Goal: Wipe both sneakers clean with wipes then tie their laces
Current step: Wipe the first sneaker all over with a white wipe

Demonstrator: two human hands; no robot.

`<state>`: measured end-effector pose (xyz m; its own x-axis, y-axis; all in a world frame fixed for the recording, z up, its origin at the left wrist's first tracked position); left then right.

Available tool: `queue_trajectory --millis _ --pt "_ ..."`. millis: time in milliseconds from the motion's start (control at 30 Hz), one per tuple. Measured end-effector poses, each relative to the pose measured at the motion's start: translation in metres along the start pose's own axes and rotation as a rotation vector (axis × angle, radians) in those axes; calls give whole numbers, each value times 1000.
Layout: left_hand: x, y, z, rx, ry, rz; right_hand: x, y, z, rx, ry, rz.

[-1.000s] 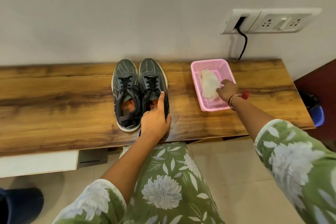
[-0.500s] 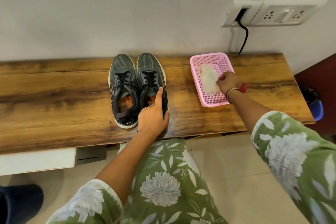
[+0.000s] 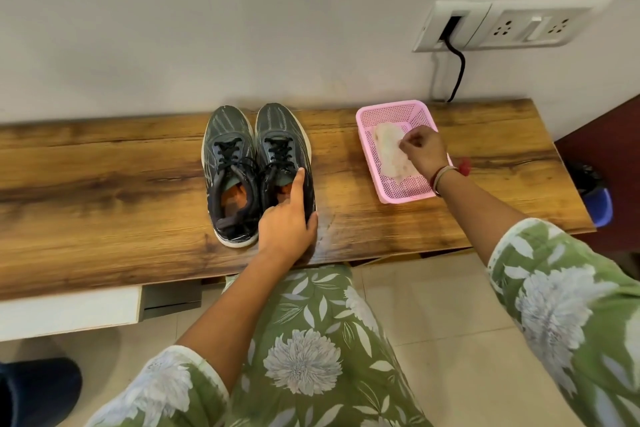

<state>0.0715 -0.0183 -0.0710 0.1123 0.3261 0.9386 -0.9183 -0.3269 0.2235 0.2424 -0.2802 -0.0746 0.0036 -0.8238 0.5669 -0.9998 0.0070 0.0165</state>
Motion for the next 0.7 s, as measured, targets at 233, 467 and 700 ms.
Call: queue_trajectory --millis 233,467,700 --pt "-1 0 0 -3 -12 -9 -15 23 43 -732 -715 64" --pt "-1 0 -1 -6 -6 -14 -16 21 27 -691 -814 -13" --pt "0 0 1 -23 5 -24 -4 20 -11 -471 -1088 94"
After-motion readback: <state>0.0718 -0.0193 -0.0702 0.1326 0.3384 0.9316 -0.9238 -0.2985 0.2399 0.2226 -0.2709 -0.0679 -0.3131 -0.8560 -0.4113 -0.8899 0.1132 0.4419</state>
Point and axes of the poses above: each hand's wrist, its own y-axis away from the middle knuckle, its own x-axis out of the back of the hand, z = x × y, the point moved 10 cm from there along -y, towards the middle knuckle, and after that the axes turned 11 degrees about x, right-handed, at the moved point
